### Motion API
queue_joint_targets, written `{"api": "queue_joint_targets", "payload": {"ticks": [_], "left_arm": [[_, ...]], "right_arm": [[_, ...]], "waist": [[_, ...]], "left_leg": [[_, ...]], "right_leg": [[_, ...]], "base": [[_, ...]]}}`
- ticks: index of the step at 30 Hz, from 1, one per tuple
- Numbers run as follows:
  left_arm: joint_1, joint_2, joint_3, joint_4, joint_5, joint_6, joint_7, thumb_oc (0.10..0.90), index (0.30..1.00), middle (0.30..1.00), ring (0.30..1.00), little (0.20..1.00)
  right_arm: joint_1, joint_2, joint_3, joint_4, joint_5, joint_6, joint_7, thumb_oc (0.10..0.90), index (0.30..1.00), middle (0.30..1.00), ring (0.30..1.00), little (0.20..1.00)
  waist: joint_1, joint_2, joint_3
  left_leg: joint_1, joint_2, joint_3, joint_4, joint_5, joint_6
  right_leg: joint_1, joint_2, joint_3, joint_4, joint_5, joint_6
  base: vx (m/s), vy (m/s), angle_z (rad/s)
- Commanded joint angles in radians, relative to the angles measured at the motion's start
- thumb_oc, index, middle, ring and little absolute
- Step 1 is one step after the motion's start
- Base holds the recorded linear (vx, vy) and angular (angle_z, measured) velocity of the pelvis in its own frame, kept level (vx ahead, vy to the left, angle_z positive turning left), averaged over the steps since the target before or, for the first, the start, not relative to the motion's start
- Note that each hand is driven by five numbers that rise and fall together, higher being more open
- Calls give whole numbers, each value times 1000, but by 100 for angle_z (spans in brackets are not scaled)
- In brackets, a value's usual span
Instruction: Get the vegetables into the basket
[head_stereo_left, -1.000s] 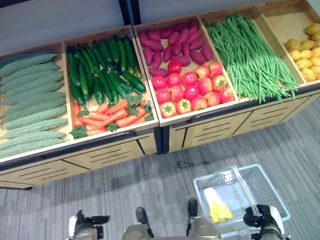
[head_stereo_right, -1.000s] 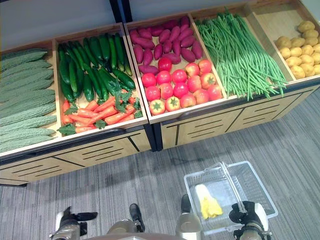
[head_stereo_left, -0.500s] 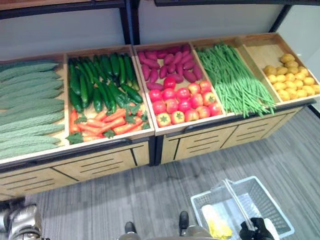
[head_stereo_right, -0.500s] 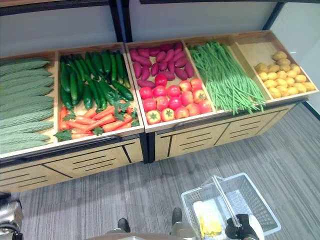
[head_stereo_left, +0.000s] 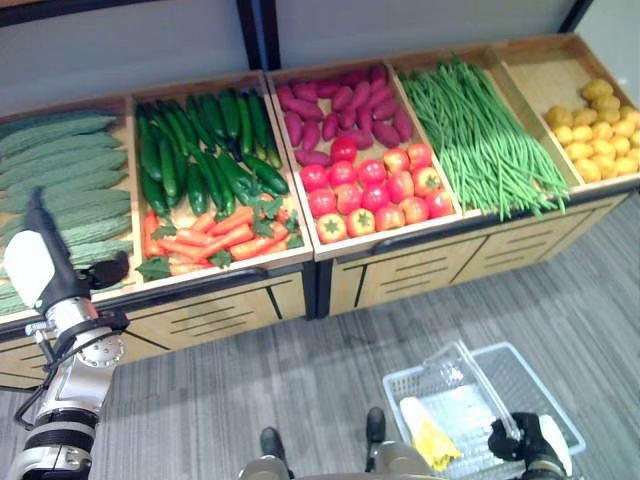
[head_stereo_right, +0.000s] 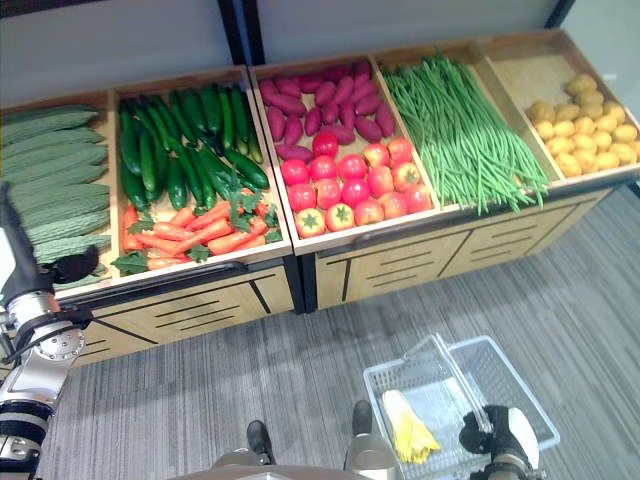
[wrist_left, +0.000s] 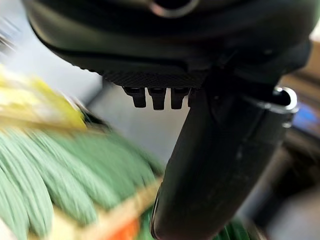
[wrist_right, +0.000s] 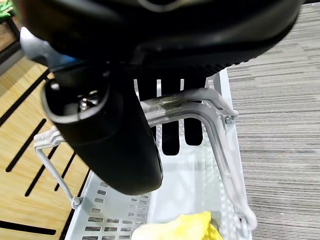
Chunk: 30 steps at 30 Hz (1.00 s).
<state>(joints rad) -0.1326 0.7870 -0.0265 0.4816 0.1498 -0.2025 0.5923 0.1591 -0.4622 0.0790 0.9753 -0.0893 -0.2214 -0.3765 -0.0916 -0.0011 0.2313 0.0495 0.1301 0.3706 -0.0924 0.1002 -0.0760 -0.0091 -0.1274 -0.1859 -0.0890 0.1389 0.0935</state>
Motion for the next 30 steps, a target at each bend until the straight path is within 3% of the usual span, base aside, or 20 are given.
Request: {"api": "queue_joint_targets", "payload": {"ticks": [1,5,9,25,27,30], "left_arm": [[-177,91,18,23,-24,-107,-91,900,1000,1000,1000,1000],[-225,122,-49,16,-54,-133,-181,900,1000,1000,1000,1000],[-279,127,-103,51,-36,-129,-204,900,1000,1000,1000,1000],[-536,31,-285,292,81,-47,-142,900,1000,1000,1000,1000],[-542,33,-305,310,97,-43,-155,400,300,300,300,300],[-536,27,-310,317,98,-47,-160,400,300,300,300,300]], "right_arm": [[-72,-109,-64,-34,-13,-41,-28,400,300,300,300,300],[-74,-127,-67,-70,-15,-46,2,400,300,300,300,300],[-88,-140,-60,-66,-23,-49,7,400,300,300,300,300],[-194,-127,14,-17,-7,-58,-23,400,300,300,300,300],[-198,-132,17,-25,-8,-60,-25,400,300,300,300,300],[-204,-134,20,-24,-13,-63,-31,400,300,300,300,300]], "waist": [[-5,-21,-14],[-16,-17,0],[-22,-15,4],[-38,-22,41],[-40,-21,49],[-39,-21,54]], "left_leg": [[45,6,-40,5,-50,-67],[33,9,-35,5,-46,-69],[18,12,-28,5,-43,-70],[-30,24,-13,5,-26,-75],[-33,24,-11,5,-25,-76],[-33,25,-5,5,-25,-77]], "right_leg": [[8,-57,58,12,-40,106],[-15,-56,71,13,-32,108],[-40,-52,84,15,-25,110],[-113,-39,119,23,-11,108],[-121,-37,126,22,-9,107],[-125,-36,129,21,-7,106]], "base": [[-19,21,-13],[-21,12,-14],[-16,6,-8],[6,4,-5],[5,6,-4],[15,8,-8]]}}
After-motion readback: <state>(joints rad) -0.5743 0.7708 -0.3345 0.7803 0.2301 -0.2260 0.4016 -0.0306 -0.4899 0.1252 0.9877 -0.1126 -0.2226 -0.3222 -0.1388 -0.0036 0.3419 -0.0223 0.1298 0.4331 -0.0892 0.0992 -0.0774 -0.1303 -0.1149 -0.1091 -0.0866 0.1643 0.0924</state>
